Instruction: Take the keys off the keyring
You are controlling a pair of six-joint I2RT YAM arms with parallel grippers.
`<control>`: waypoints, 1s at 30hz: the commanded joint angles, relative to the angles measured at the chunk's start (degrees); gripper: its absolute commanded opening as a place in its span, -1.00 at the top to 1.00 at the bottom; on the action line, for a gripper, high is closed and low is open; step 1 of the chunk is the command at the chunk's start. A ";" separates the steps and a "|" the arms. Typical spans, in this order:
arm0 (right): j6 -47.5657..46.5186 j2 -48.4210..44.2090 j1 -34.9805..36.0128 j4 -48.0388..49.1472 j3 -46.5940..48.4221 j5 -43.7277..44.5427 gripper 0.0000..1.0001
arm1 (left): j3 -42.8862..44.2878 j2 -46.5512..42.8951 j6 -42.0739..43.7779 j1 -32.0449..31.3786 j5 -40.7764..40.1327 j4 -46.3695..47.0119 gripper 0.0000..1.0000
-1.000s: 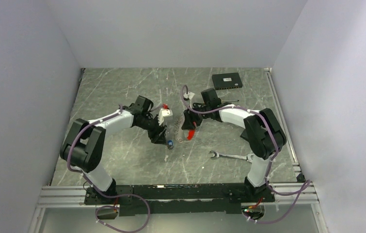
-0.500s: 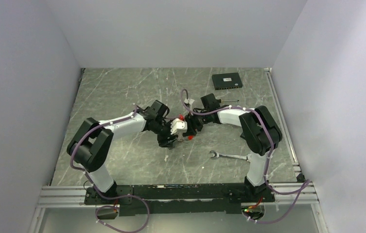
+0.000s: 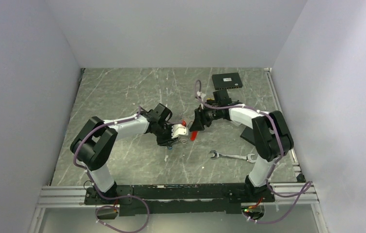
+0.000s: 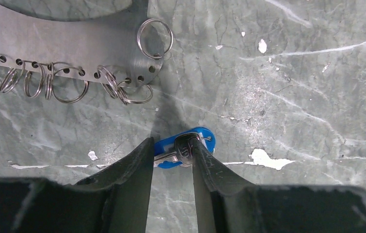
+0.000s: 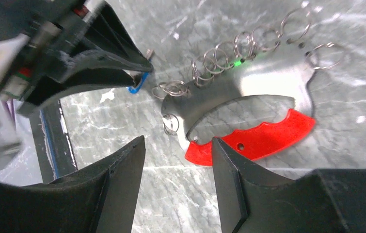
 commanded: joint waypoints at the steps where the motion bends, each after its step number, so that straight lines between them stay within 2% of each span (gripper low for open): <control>1: 1.92 -6.47 -1.79 0.85 1.15 -3.65 -0.14 | -0.50 1.37 3.43 1.19 -7.64 -4.56 0.28; 16: -0.91 -12.55 -3.08 0.63 -0.75 -3.24 -0.21 | 10.29 5.15 8.74 22.35 -4.58 -12.09 0.37; 20: -2.31 -13.42 -3.24 0.59 -1.86 -2.98 -0.25 | 11.11 3.82 6.72 23.72 -1.06 -13.01 0.28; 22: -2.81 -14.27 -3.62 0.44 -1.98 -2.29 -0.28 | 11.44 2.21 4.18 23.76 1.17 -13.38 0.13; 25: -3.09 -16.05 -4.78 0.60 -1.98 -1.29 -0.67 | 13.55 -0.50 -0.56 23.89 4.27 -15.63 -0.17; 26: -3.38 -16.71 -5.21 0.26 -1.92 -0.78 -0.83 | 14.91 -1.97 -2.35 24.04 4.79 -16.12 -0.35; 27: -3.85 -17.35 -5.73 -0.19 -1.83 -0.19 -0.89 | 15.96 -3.11 -4.85 24.37 5.36 -16.30 -0.67; 28: -4.27 -18.30 -6.45 -0.57 -1.81 0.35 -0.99 | 17.05 -4.18 -7.25 24.87 6.28 -16.37 -0.91; 30: -4.85 -20.14 -8.19 -0.99 -1.97 1.44 -1.00 | 19.34 -5.81 -11.75 26.52 8.54 -17.02 -0.99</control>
